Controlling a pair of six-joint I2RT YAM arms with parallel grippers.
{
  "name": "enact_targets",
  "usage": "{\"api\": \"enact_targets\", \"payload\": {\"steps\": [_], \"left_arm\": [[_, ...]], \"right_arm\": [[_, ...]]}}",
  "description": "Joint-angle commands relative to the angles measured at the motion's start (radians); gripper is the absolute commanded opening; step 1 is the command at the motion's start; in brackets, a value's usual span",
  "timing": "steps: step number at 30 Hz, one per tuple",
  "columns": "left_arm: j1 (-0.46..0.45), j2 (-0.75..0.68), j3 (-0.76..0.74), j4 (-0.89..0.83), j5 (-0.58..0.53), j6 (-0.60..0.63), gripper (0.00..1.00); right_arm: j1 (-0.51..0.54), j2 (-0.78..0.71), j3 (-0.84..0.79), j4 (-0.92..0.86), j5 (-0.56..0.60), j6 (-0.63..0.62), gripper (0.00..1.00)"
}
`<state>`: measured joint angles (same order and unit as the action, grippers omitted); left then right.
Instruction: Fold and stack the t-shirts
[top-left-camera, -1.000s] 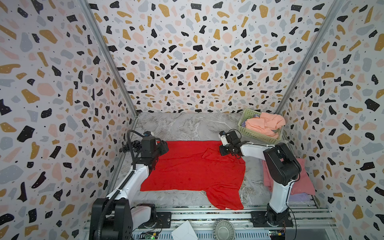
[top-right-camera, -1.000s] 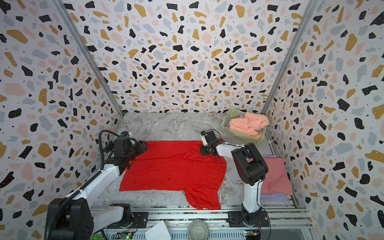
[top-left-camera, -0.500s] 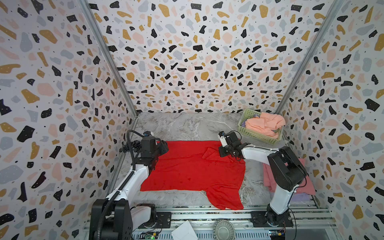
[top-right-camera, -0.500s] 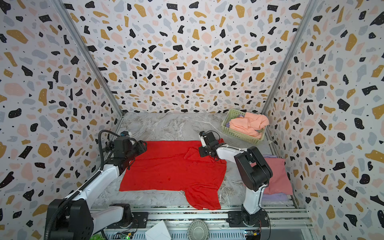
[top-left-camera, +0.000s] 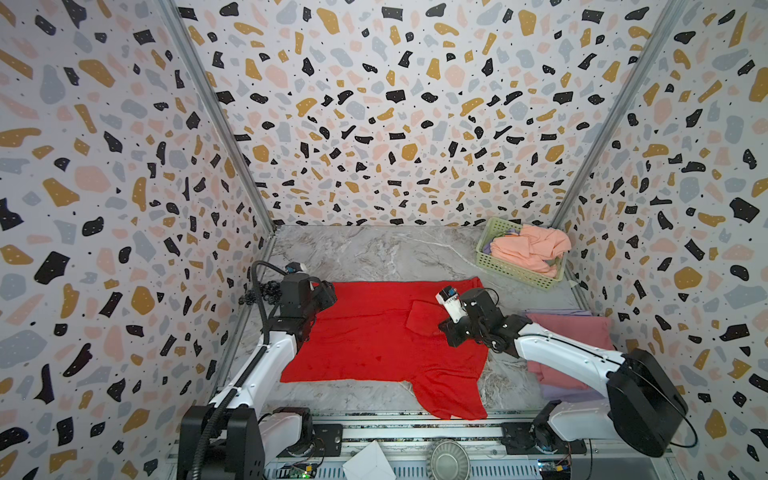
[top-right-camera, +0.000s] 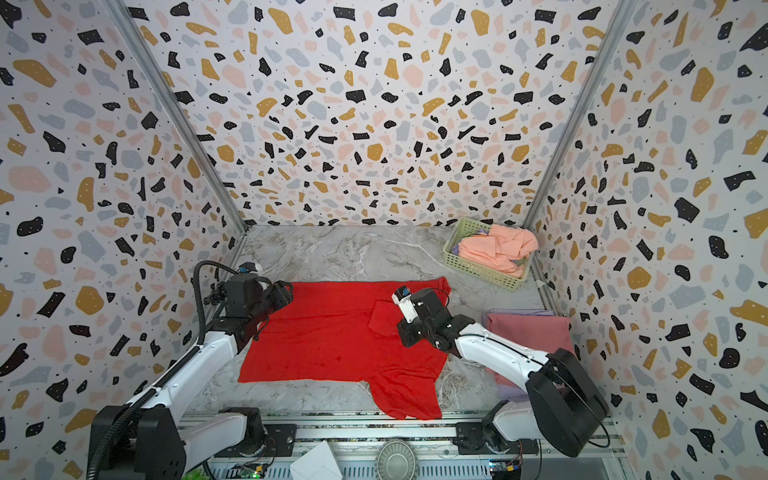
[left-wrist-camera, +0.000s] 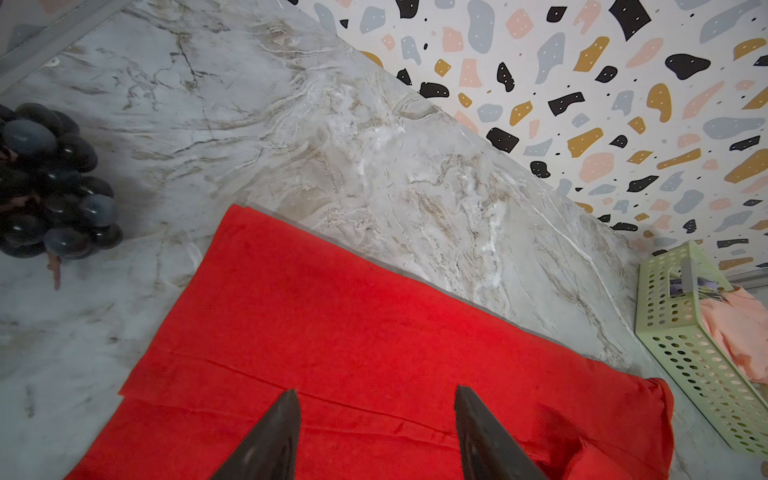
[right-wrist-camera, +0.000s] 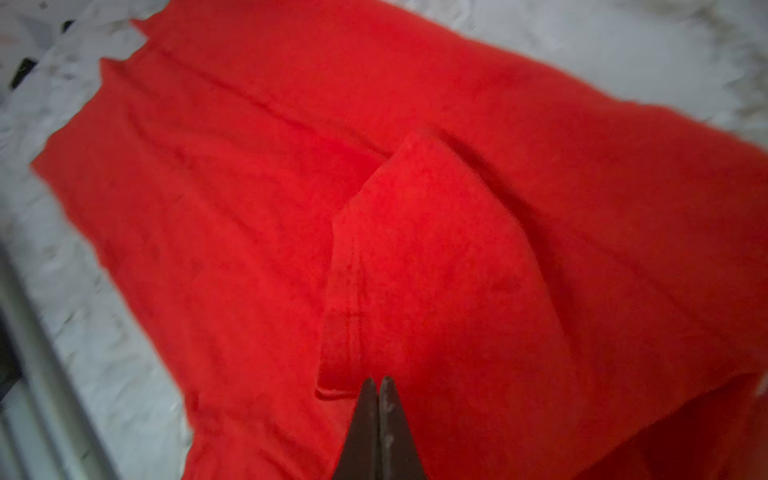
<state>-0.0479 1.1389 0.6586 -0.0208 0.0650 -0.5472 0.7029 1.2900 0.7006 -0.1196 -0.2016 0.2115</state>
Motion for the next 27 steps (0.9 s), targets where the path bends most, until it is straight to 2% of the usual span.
{"api": "enact_targets", "payload": {"steps": [1, 2, 3, 4, 6, 8, 16, 21, 27], "left_arm": [[-0.004, -0.007, -0.009, 0.009, -0.012, -0.006, 0.60], [-0.004, -0.007, -0.013, 0.016, -0.010, -0.008, 0.60], [-0.004, -0.005, -0.016, 0.021, -0.009, -0.011, 0.60], [-0.004, -0.003, -0.016, 0.025, -0.008, -0.014, 0.60], [-0.004, 0.008, -0.014, 0.032, 0.000, -0.015, 0.60], [-0.004, 0.014, -0.010, 0.031, 0.009, -0.014, 0.60], [-0.013, 0.057, 0.008, 0.021, 0.011, 0.003, 0.62], [-0.083, 0.185, 0.054, 0.025, 0.020, -0.003, 0.64], [-0.107, 0.367, 0.102, 0.070, -0.008, -0.070, 0.65]], "right_arm": [[-0.004, -0.124, -0.037, -0.104, 0.039, 0.095, 0.06], [-0.010, -0.168, -0.039, -0.112, 0.064, 0.107, 0.10], [-0.017, -0.201, -0.039, -0.110, 0.079, 0.112, 0.20], [-0.024, -0.223, -0.036, -0.101, 0.097, 0.117, 0.24], [-0.044, -0.247, -0.025, -0.071, 0.125, 0.113, 0.24], [-0.082, -0.226, -0.012, -0.044, 0.123, 0.110, 0.37], [-0.168, 0.067, 0.119, 0.110, 0.115, 0.125, 0.42], [-0.198, 0.309, 0.254, 0.100, 0.090, 0.175, 0.44], [-0.206, 0.460, 0.278, 0.136, 0.048, 0.245, 0.43]]}}
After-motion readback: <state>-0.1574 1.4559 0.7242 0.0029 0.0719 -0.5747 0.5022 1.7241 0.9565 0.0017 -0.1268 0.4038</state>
